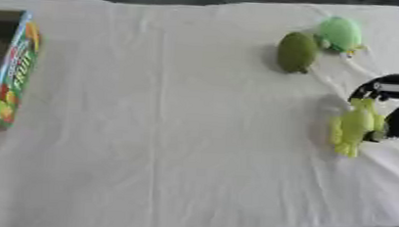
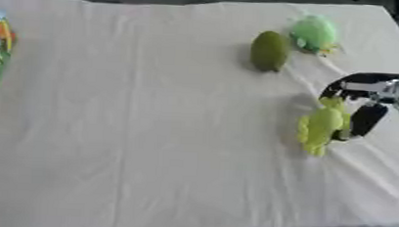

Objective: Pick up the objects with one hand, pass them to the other hand, and then place them into the box on the other side of the table.

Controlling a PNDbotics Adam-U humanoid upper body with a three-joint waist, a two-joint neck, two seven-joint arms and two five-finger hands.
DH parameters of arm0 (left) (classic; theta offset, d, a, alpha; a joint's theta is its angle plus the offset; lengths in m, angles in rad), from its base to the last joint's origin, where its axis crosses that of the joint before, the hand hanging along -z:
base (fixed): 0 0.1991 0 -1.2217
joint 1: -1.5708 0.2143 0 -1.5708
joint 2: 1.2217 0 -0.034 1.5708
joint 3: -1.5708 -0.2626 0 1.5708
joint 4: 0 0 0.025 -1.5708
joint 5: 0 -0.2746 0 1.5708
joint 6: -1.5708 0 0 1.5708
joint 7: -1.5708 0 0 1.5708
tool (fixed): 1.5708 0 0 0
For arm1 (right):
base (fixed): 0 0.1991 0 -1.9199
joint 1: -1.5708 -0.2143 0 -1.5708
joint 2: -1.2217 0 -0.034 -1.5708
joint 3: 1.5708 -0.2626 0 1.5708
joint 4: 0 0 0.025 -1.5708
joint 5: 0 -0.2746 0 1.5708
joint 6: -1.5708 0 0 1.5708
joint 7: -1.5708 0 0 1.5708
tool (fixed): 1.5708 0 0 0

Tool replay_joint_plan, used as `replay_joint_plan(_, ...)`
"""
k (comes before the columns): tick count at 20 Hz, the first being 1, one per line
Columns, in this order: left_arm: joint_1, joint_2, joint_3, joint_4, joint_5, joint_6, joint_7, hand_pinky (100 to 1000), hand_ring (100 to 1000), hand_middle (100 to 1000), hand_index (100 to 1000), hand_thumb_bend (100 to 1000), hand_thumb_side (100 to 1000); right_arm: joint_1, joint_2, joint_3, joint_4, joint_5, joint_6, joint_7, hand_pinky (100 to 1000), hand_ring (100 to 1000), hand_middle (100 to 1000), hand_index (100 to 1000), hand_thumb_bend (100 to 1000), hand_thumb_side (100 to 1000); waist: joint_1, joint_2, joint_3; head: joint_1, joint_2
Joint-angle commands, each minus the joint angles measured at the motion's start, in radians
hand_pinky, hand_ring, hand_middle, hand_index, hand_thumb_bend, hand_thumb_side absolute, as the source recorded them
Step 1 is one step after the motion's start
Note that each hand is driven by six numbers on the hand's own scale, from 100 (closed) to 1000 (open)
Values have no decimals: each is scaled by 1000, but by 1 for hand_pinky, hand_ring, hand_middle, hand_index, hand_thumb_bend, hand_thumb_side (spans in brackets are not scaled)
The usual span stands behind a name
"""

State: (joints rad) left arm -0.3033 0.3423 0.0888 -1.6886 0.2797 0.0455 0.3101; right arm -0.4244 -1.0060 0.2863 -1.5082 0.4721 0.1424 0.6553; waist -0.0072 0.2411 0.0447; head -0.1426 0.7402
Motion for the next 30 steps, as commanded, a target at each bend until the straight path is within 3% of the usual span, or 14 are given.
replay_joint_plan(1, -12, 23, 1, -13, 2, -2, -3, 626, 907, 768, 795, 549, 580, -20, -19, 5, 7, 5, -7, 26, 876, 833, 805, 823, 466, 100, -1, -11, 4, -3, 6)
replay_joint_plan(5, -13, 21, 1, -13, 3, -2, -2, 626, 907, 768, 795, 547, 581, -32, -12, 14, 12, -21, -8, 43, 856, 786, 716, 747, 447, 100, 0, -10, 8, -5, 9)
replay_joint_plan(12, -13, 23, 2, -13, 1, -2, 0, 626, 907, 768, 794, 545, 582, -8, -23, -9, -19, -131, 2, -29, 832, 710, 505, 550, 393, 100, -3, -9, 5, -2, 15)
replay_joint_plan(24, -10, 28, 6, -12, 0, -2, 4, 626, 908, 767, 791, 541, 582, 53, -55, -86, -100, -255, 48, -85, 805, 646, 443, 475, 361, 100, -5, -11, -6, 1, 10)
replay_joint_plan(30, -8, 29, 8, -13, 0, -3, 6, 627, 908, 767, 791, 542, 582, 62, -35, -155, -149, -301, 93, -196, 790, 614, 425, 461, 345, 100, -3, -12, -13, -1, 0)
